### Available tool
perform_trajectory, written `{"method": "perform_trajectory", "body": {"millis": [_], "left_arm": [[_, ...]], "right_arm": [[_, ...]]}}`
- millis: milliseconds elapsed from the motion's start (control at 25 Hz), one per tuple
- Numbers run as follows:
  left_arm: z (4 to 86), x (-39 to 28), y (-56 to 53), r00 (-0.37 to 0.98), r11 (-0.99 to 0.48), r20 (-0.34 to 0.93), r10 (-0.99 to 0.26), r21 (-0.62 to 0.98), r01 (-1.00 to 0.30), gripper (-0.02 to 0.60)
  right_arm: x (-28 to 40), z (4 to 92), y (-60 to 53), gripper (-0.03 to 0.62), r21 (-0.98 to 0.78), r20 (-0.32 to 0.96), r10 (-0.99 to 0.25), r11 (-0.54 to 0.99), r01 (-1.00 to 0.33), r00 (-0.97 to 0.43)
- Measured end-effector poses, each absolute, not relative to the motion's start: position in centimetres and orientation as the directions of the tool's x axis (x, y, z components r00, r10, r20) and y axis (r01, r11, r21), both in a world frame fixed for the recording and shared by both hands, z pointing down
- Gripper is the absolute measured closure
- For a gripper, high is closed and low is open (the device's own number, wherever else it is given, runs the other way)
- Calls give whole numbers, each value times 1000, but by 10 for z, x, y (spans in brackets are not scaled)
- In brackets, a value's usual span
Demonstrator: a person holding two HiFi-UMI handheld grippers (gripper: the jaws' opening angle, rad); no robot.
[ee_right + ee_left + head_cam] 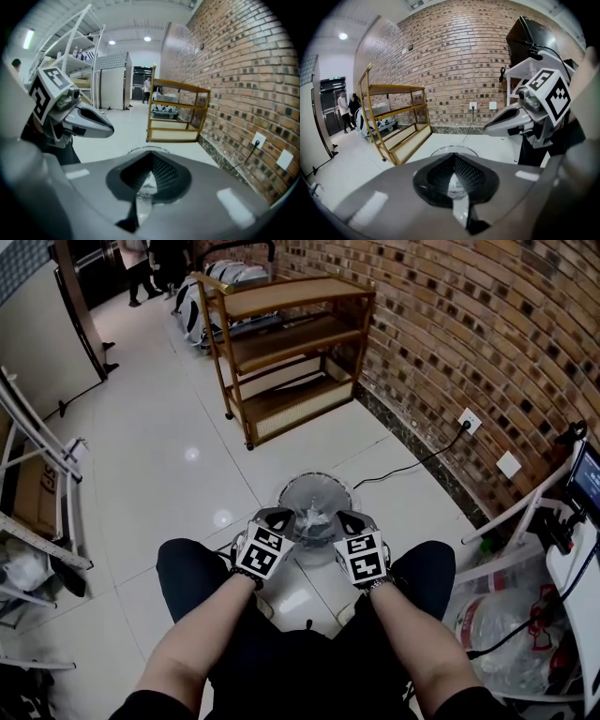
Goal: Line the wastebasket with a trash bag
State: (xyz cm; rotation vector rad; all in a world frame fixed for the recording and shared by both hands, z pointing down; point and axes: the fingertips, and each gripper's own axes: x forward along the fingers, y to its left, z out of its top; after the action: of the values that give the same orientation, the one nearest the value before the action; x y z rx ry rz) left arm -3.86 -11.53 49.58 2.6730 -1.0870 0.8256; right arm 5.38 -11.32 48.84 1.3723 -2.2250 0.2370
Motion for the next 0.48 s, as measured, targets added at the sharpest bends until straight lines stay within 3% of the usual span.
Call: {"method": "perform_trajectory", "body": {"millis": [480], "left_arm": [[503, -38, -104, 599, -744, 527, -603, -103, -660, 580]], "right_arm": [[43, 491, -105, 592, 140, 503, -779, 501, -854, -374]]}}
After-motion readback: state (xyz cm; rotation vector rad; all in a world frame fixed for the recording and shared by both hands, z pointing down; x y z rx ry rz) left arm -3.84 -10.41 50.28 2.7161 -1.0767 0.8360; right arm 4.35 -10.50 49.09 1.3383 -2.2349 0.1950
